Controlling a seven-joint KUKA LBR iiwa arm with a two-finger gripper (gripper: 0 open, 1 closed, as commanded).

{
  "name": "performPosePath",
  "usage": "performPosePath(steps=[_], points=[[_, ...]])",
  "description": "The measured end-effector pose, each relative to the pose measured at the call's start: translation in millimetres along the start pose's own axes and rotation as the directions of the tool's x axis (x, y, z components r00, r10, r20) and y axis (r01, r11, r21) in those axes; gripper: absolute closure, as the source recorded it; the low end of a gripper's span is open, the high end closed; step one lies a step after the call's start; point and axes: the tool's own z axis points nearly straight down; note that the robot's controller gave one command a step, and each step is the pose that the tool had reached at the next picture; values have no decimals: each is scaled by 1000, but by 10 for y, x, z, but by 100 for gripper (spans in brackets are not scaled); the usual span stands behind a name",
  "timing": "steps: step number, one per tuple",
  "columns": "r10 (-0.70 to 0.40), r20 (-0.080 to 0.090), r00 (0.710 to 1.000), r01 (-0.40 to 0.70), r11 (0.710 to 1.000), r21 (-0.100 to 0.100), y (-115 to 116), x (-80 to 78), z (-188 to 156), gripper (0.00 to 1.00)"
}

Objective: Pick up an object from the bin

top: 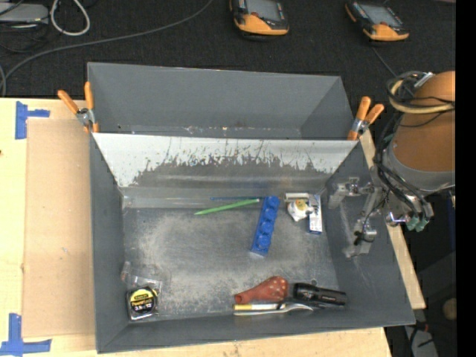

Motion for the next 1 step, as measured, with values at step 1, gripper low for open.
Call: performPosePath(steps=[1], points=[[-4,8,1000,4,1000,2,6,-13,-45,0]])
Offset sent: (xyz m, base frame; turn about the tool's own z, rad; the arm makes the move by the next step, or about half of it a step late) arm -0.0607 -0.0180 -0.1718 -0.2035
